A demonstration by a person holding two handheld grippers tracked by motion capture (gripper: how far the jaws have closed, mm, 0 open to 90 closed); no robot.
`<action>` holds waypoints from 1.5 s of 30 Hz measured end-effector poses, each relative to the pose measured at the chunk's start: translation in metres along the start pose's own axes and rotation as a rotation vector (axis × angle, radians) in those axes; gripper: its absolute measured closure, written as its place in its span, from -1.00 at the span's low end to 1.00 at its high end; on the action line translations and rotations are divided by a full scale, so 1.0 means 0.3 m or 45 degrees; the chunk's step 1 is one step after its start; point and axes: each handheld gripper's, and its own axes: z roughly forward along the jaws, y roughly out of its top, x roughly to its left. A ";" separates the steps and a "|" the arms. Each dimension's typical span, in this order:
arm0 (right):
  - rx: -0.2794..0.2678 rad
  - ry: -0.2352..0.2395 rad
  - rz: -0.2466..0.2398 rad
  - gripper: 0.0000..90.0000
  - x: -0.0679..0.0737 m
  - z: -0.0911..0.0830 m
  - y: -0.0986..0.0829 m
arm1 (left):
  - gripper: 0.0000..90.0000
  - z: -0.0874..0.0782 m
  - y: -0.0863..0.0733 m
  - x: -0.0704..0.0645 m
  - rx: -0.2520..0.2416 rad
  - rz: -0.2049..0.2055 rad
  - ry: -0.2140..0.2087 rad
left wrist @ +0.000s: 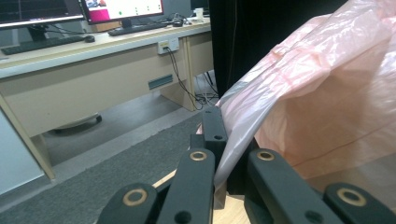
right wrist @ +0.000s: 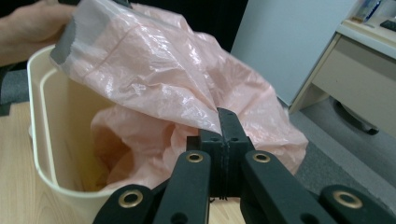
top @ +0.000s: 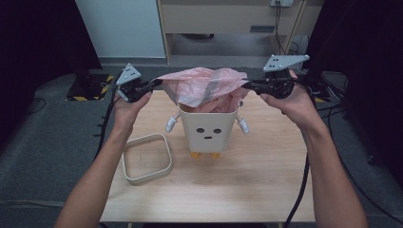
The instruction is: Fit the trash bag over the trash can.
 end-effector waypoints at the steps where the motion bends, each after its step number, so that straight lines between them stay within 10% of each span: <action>1: 0.005 -0.001 -0.001 1.00 0.000 -0.001 -0.008 | 0.99 -0.002 -0.002 0.004 -0.004 -0.008 0.009; 42: 0.038 0.044 0.097 1.00 0.024 -0.009 -0.137 | 0.99 0.008 -0.091 -0.007 0.029 -0.027 -0.012; 45: 0.014 0.011 0.115 0.75 0.011 -0.025 -0.130 | 0.99 -0.005 -0.081 -0.016 0.004 -0.025 -0.021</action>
